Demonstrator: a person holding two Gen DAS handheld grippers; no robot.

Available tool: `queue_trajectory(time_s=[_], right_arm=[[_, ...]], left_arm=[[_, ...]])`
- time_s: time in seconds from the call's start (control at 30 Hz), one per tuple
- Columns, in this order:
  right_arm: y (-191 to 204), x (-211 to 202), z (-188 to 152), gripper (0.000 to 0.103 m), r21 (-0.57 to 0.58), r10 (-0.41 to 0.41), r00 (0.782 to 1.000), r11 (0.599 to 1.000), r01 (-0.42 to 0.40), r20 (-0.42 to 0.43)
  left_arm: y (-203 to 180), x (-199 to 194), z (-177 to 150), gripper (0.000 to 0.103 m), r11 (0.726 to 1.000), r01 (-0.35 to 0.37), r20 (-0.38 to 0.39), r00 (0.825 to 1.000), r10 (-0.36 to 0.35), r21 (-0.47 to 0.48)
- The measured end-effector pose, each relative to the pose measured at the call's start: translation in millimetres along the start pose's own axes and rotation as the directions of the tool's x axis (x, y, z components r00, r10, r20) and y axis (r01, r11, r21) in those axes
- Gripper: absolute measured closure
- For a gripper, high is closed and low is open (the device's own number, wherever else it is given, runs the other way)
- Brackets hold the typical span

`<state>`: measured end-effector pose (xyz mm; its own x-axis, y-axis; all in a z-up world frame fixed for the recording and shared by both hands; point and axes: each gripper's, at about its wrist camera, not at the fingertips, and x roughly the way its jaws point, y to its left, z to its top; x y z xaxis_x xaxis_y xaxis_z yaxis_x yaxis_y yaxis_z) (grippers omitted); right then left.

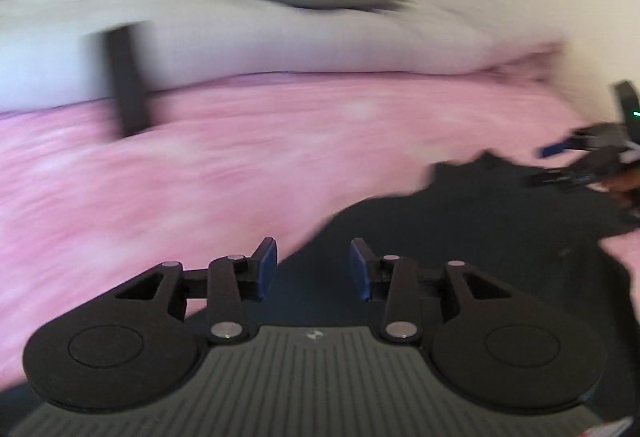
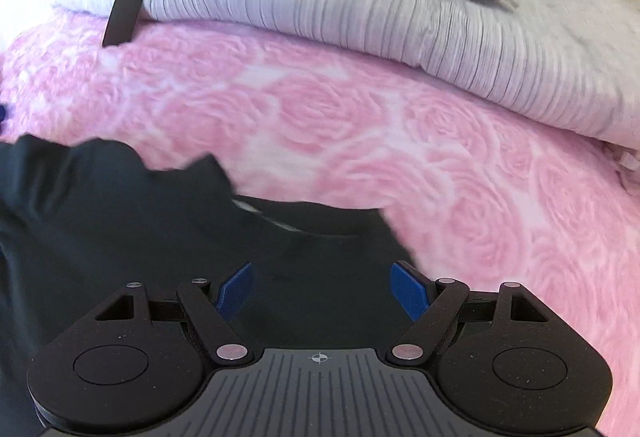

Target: Fold clothes

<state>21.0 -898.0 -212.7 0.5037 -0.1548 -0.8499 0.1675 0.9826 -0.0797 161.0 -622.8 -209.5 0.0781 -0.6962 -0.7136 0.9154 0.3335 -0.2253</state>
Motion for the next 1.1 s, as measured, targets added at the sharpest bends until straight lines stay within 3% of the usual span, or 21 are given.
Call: queue_trajectory(time_s=[0.1,0.2,0.33,0.43,0.53,0.57,0.6,0.63,0.67,0.73,0.8,0.9,0.93,1.1], right_arm=[[-42,15,2,0.024,-0.029,0.078,0.997,0.997,-0.078,-0.02],[-78,31,2,0.024,-0.009,0.175,0.983,0.984,-0.176,-0.058],[-109,52,7,0.025,0.076,0.332,0.94,0.942,-0.327,-0.07],[-118,64,10,0.03,0.129,0.424,0.903,0.902,-0.413,-0.073],[-122,77,13,0.03,0.185,0.488,0.869,0.864,-0.469,-0.08],[-121,80,14,0.03,0.176,0.491,0.867,0.864,-0.472,-0.084],[-121,82,15,0.043,0.166,0.491,0.867,0.865,-0.474,-0.088],[-121,84,16,0.061,0.157,0.476,0.875,0.874,-0.46,-0.09],[-122,84,16,0.073,0.161,0.45,0.888,0.887,-0.432,-0.092],[-129,83,16,0.094,0.199,0.458,0.885,0.878,-0.435,-0.089],[-128,74,16,0.096,0.164,0.448,0.889,0.888,-0.43,-0.094],[-130,55,25,0.097,0.114,0.404,0.914,0.911,-0.397,-0.043],[-133,50,31,0.097,0.113,0.397,0.918,0.913,-0.393,-0.015],[-129,56,66,0.098,0.069,0.34,0.938,0.937,-0.343,0.063]], left_arm=[[-29,70,31,0.068,0.993,0.119,-0.052,0.992,-0.118,0.017],[-43,123,46,0.068,0.986,0.169,-0.133,0.977,-0.169,-0.007],[-49,174,60,0.071,0.976,0.2,-0.227,0.95,-0.215,-0.089],[-51,192,66,0.071,0.956,0.257,-0.306,0.907,-0.289,-0.142],[-45,206,71,0.071,0.947,0.257,-0.373,0.874,-0.312,-0.191],[-42,210,73,0.074,0.948,0.247,-0.386,0.87,-0.307,-0.199],[-42,211,75,0.078,0.951,0.243,-0.387,0.871,-0.302,-0.193],[-44,212,75,0.079,0.952,0.247,-0.39,0.871,-0.299,-0.18],[-46,211,76,0.081,0.954,0.253,-0.391,0.871,-0.298,-0.163],[-53,206,75,0.097,0.953,0.28,-0.385,0.872,-0.303,-0.116],[-59,193,76,0.099,0.956,0.287,-0.343,0.893,-0.29,-0.06],[-57,164,85,0.099,0.974,0.227,-0.203,0.953,-0.226,-0.019],[-53,158,89,0.099,0.979,0.205,-0.163,0.965,-0.205,-0.021],[-34,160,105,0.099,0.994,0.106,-0.086,0.99,-0.107,-0.025]])
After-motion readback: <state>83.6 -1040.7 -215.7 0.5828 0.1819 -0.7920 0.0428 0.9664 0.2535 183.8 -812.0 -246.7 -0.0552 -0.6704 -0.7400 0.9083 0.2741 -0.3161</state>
